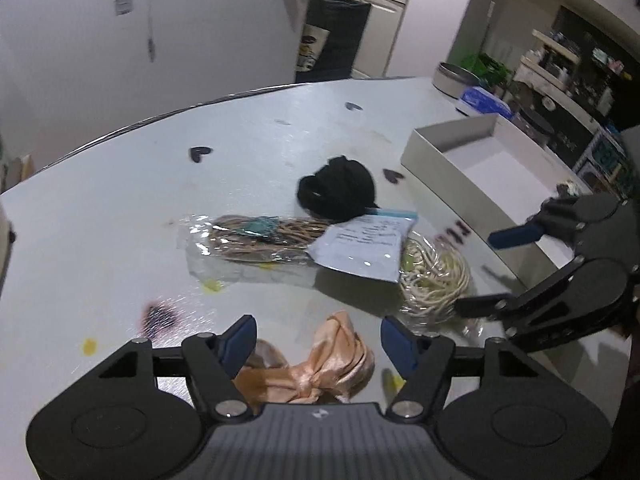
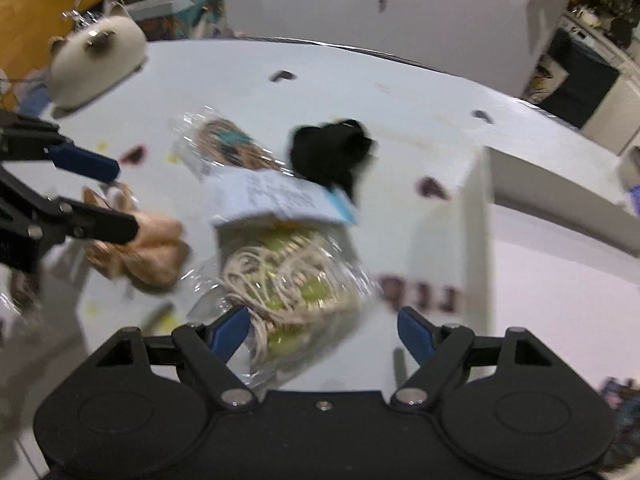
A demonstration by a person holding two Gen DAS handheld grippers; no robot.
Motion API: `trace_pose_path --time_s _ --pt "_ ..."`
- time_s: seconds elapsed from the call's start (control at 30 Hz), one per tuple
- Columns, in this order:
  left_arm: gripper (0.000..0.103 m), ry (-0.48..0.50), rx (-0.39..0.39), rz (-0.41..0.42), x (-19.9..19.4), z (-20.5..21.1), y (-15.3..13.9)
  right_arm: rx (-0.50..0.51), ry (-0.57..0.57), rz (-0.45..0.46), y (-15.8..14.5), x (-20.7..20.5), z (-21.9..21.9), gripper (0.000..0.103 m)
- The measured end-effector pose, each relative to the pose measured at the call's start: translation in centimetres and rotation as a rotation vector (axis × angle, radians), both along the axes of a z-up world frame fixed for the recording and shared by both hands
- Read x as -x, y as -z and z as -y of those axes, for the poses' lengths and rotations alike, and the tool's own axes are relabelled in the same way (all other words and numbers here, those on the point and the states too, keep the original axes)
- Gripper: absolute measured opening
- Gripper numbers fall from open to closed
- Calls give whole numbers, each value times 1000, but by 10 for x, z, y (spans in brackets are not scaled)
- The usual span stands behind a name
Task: Organize soft objects
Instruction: 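Grasp the peach satin bow with the left tool while the right tool grasps the beaded-cord bag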
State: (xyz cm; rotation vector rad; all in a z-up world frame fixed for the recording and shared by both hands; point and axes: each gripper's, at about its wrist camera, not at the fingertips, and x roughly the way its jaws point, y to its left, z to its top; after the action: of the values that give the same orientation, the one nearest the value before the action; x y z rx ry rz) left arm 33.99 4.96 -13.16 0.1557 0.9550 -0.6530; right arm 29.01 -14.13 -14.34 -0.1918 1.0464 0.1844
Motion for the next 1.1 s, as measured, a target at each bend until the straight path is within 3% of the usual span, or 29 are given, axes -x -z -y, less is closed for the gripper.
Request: trace_pose_path --time_s 0.1,0.3,0.37,0.57,0.7,0.87,1.1 --pt "68 40 -5 -1 0 8 5 26 26 0 -5 6 9 78" --pt "68 90 -57 -38 1 14 26 -193 129 -4 -24 1 19 80" --pt "67 84 -61 -62 4 10 31 -235 155 -5 -26 -7 16 87" --pt "64 36 -32 -90 21 -1 33 -210 309 -55 -7 -36 5 89" --pt "63 -57 -5 -101 25 -8 34 -188 360 -115 13 -45 0 89" --pt "61 -150 35 -108 24 -16 30 -159 259 -81 19 -37 -7 77" --pt "63 -208 -29 -101 22 -17 24 -137 110 -107 15 -10 2 69"
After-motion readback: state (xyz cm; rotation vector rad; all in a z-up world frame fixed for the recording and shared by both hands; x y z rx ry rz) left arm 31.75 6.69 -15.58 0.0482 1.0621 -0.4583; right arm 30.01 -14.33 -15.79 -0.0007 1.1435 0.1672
